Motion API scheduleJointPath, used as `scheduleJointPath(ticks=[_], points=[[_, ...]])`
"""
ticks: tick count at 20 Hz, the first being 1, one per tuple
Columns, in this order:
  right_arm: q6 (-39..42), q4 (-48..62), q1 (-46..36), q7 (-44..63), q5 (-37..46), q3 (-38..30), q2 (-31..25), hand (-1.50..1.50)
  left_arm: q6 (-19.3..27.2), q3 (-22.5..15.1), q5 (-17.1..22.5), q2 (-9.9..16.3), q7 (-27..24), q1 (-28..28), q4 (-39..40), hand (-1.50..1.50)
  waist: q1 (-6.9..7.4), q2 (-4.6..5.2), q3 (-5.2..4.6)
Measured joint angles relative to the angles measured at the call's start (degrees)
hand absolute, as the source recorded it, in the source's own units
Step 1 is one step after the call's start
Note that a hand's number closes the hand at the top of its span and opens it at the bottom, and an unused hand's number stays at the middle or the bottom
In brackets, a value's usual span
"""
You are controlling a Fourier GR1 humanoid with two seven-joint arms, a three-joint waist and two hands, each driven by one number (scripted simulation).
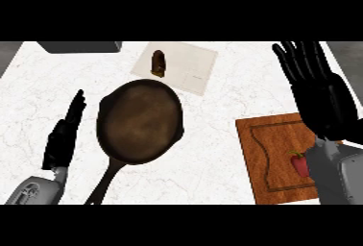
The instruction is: Pick the bell pepper from the cutting board and place it in the pan
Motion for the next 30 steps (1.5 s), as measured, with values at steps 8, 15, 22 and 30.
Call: scheduleJointPath(ticks=[8,15,22,30], points=[[-2.9,3.9,8.9,1.9,7.1,-8.8,-9.9,-1.5,-2.1,0.1,-0.6,2.6,3.4,5.3,-2.9,0.0,-0.4,-1.23,-0.24],[-9.6,5.6,26.4,3.4,12.9,-18.1,-13.9,-1.5,-3.6,-0.1,0.5,3.6,5.0,9.9,-6.1,0.0,-1.1,-1.81,-0.01],[-2.4,2.1,35.2,4.8,19.9,-19.2,-25.4,-1.5,-4.0,-0.9,-0.4,3.4,6.4,11.1,-8.7,0.0,0.13,-1.69,-0.04],[8.1,-7.4,34.1,16.0,20.6,-14.3,-31.6,-1.5,-5.9,0.2,-0.6,3.9,7.6,11.7,-10.9,0.0,1.06,-1.58,-0.07]])
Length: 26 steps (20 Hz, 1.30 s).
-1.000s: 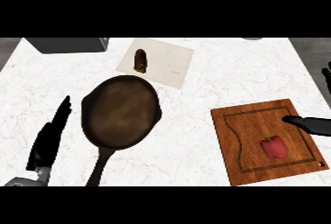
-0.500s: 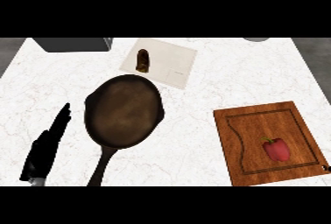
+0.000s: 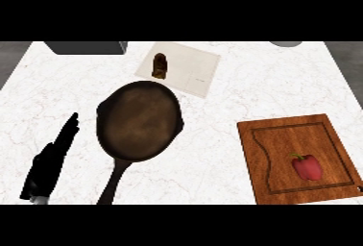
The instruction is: Pick the bell pepper from the cutting board and place it in the pan
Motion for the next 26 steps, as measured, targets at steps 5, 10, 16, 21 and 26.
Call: scheduleJointPath(ticks=[5,10,16,21,26], points=[[4.6,-2.2,-6.2,10.5,-0.1,3.0,-1.4,-1.5,0.3,0.0,-2.1,-1.9,0.7,-0.6,0.4,0.0,0.28,0.08,0.01],[7.2,-4.1,-10.7,20.7,1.5,8.7,0.6,-1.5,-0.1,0.0,-3.4,-3.1,1.6,-0.6,0.0,0.0,0.45,0.1,0.01],[11.9,-3.4,-17.2,30.2,3.9,15.0,2.0,-1.5,-1.3,1.4,-4.0,-4.0,1.1,-0.5,0.3,0.0,0.58,0.13,0.02],[15.8,-1.4,-20.3,35.9,5.0,19.0,2.9,-1.5,-1.8,1.8,-4.8,-4.8,1.9,-0.4,-0.2,0.0,0.52,0.12,0.03],[16.7,0.5,-22.0,37.5,7.7,22.1,6.2,-1.5,-3.0,3.2,-5.6,-5.4,1.8,-0.2,-0.2,0.0,0.4,0.09,0.03]])
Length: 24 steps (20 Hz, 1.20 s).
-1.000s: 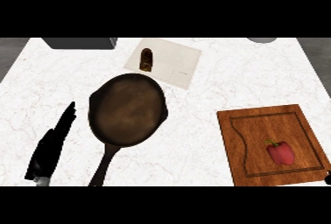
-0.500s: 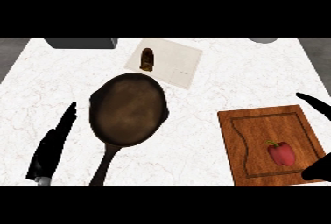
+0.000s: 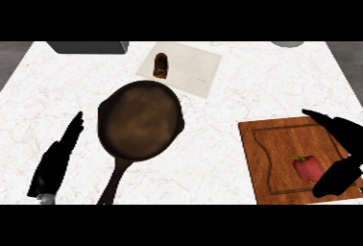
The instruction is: Pick the bell pepper from the cutting board and place it in the pan
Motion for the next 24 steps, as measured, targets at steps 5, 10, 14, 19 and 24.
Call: scheduleJointPath(ticks=[5,10,14,19,24], points=[[1.6,0.7,-0.7,0.9,0.8,0.4,1.6,-1.5,-1.3,1.3,-0.5,-0.5,0.3,0.9,-1.2,0.0,-0.11,-0.03,0.01],[1.7,1.8,-0.1,2.2,4.0,2.5,2.9,-1.5,-2.4,2.1,-1.0,-0.7,1.6,1.0,-2.3,0.0,-0.16,-0.04,0.01],[2.4,2.4,0.6,2.4,5.5,2.4,3.4,-1.5,-3.4,3.2,-1.2,-1.1,0.0,2.0,-1.7,0.0,-0.21,-0.04,0.01],[2.7,5.5,0.4,2.0,9.2,3.6,6.2,-1.5,-3.9,3.6,-2.6,-2.7,-0.4,1.3,-0.3,0.0,-0.21,-0.01,0.02],[3.8,7.2,2.6,-0.2,12.5,3.2,7.1,-1.5,-4.9,4.9,-3.5,-3.2,0.7,1.9,-2.2,0.0,-0.27,-0.04,0.02]])
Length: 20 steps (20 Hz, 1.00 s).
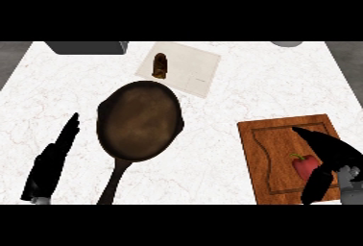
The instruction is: Pick the bell pepper from the cutting board and place it in the pan
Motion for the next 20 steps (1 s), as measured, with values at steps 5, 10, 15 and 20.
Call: scheduleJointPath(ticks=[5,10,15,20], points=[[-0.7,2.0,1.5,-1.8,4.7,0.0,2.4,-1.5,-0.2,0.2,-2.0,-2.1,0.7,-0.6,0.1,0.0,-0.04,0.0,0.02],[-0.4,4.3,1.7,-4.3,8.0,-1.6,4.0,-1.5,-1.2,1.0,-3.6,-3.4,1.1,-0.2,-0.8,0.0,-0.02,0.0,0.01],[-1.9,7.7,1.9,-8.9,11.8,-3.0,5.6,1.5,-2.8,2.6,-4.4,-4.5,1.2,-0.8,-0.4,0.0,-0.03,0.01,0.01],[-5.3,10.5,1.9,-12.7,13.9,-4.6,7.7,1.5,-3.8,3.4,-5.2,-5.1,0.4,0.2,-0.7,0.0,-0.02,-0.15,-0.24]])
